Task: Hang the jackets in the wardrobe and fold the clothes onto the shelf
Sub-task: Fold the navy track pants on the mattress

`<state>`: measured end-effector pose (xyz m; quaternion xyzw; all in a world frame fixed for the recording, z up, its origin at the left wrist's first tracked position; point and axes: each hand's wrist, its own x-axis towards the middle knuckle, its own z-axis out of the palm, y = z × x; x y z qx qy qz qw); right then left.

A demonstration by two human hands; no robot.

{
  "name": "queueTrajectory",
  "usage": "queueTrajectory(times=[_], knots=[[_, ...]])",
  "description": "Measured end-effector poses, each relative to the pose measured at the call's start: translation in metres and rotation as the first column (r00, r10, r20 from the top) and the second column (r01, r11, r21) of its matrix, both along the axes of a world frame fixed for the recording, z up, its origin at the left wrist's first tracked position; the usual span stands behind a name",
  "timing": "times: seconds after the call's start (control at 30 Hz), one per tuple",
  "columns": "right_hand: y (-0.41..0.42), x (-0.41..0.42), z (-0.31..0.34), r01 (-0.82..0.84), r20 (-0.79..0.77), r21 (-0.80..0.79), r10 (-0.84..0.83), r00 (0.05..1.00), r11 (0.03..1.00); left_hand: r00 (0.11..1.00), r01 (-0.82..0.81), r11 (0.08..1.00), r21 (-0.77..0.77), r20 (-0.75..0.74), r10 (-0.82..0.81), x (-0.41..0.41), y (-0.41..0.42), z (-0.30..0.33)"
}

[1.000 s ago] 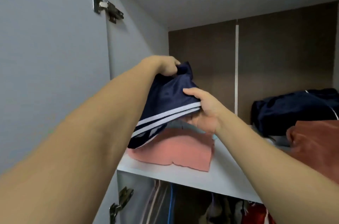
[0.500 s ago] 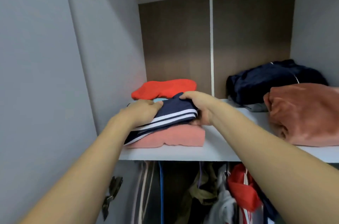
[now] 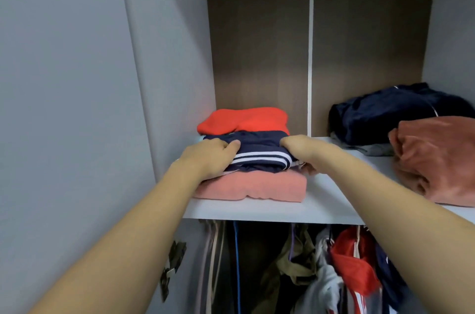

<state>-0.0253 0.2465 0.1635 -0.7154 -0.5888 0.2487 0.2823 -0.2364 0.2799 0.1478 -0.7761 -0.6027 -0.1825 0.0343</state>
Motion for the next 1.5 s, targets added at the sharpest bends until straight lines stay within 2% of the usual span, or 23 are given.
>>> queueTrajectory(times=[0.1,0.17,0.27,0.33,0.37,0.47,0.63,0.73,0.83,0.9,1.0,1.17,1.27,1.37,1.5], knots=[[0.011,0.007,0.017,0.105,0.172,0.179,-0.136,0.976,0.978,0.993,0.028,0.996,-0.086,0.113,-0.018,0.004,0.012,0.024],[0.015,-0.001,0.029,0.048,0.214,0.293,-0.115,0.970,0.955,0.987,0.031,0.989,-0.146,0.158,-0.007,0.009,0.019,0.028],[0.023,-0.025,0.021,-0.175,0.327,0.231,0.093,0.940,0.957,0.949,0.066,0.967,-0.247,0.314,0.016,0.013,0.027,0.004],[0.035,-0.033,-0.005,-0.198,0.389,0.088,0.149,0.909,0.976,0.871,0.040,0.961,-0.274,0.481,0.101,0.010,0.029,-0.012],[0.038,-0.035,-0.017,-0.202,0.429,0.067,0.155,0.890,0.977,0.852,0.022,0.959,-0.281,0.507,0.129,0.008,0.030,-0.017],[0.051,-0.028,-0.034,-0.206,0.467,0.117,0.129,0.875,0.972,0.886,-0.011,0.950,-0.312,0.438,0.154,0.006,0.032,-0.022],[0.048,-0.024,-0.033,-0.149,0.299,0.171,0.093,0.950,0.974,0.912,-0.011,0.963,-0.271,0.393,0.121,0.008,0.026,-0.017],[0.041,-0.020,-0.032,-0.196,0.283,0.209,0.132,0.950,0.958,0.973,-0.004,0.977,-0.211,0.224,0.052,0.011,0.021,-0.011],[0.024,-0.011,-0.024,-0.155,0.214,0.302,0.091,0.973,0.941,0.999,-0.025,1.000,0.017,-0.025,0.025,0.011,0.009,0.004],[0.011,-0.004,-0.012,-0.094,0.183,0.353,0.030,0.983,0.931,0.993,-0.010,0.983,0.183,-0.116,0.032,0.010,-0.001,0.013],[-0.020,0.002,0.002,-0.032,0.204,0.402,-0.055,0.977,0.915,0.991,0.051,0.941,0.334,-0.132,-0.007,0.009,-0.021,0.018],[-0.070,0.025,0.005,-0.019,0.323,0.529,-0.181,0.929,0.849,0.984,0.155,0.823,0.546,-0.164,-0.076,0.029,-0.036,0.017],[-0.114,0.042,0.003,0.041,0.332,0.585,-0.285,0.899,0.810,0.971,0.236,0.775,0.586,-0.165,-0.171,0.059,-0.052,0.015],[-0.164,0.062,0.001,0.091,0.365,0.553,-0.338,0.868,0.828,0.942,0.335,0.745,0.576,-0.194,-0.274,0.092,-0.083,0.014],[-0.243,0.092,0.004,0.162,0.394,0.553,-0.428,0.813,0.817,0.892,0.435,0.659,0.613,-0.197,-0.406,0.139,-0.139,0.022]])
